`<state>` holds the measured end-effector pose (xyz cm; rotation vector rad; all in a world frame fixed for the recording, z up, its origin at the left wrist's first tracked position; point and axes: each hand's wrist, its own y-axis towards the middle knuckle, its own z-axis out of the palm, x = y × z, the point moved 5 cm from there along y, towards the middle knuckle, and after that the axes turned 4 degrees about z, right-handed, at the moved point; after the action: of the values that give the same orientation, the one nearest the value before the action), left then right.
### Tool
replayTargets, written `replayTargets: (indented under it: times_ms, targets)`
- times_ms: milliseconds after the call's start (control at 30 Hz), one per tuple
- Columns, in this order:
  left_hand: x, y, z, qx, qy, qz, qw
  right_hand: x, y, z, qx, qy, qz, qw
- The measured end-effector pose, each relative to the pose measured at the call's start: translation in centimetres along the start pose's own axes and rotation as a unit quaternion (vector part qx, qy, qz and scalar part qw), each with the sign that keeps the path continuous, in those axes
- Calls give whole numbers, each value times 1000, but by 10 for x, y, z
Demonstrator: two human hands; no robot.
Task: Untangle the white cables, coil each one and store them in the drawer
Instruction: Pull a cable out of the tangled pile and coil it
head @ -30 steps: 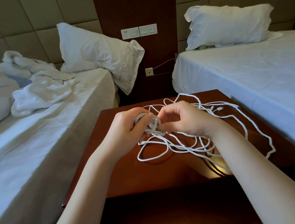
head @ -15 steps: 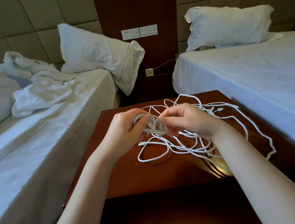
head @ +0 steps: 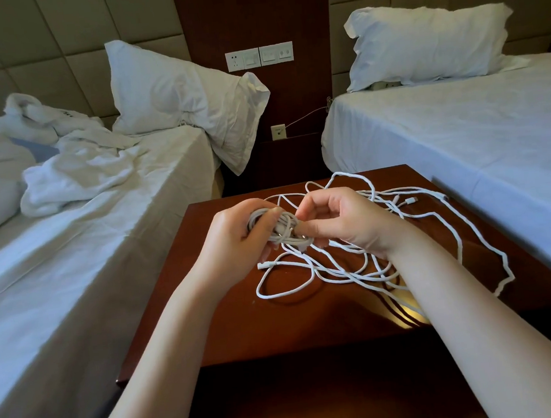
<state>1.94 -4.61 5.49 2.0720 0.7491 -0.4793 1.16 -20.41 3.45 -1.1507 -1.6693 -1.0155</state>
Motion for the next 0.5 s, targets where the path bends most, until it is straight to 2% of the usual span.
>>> replayTargets:
  times_ms: [400, 500]
  targets:
    - [9, -4, -2, -21, -29, -46, 998, 0, 2, 6, -27, -68, 13, 997]
    - [7, -7, -5, -25, 1, -46, 999, 3, 1, 7, -20, -62, 5, 998]
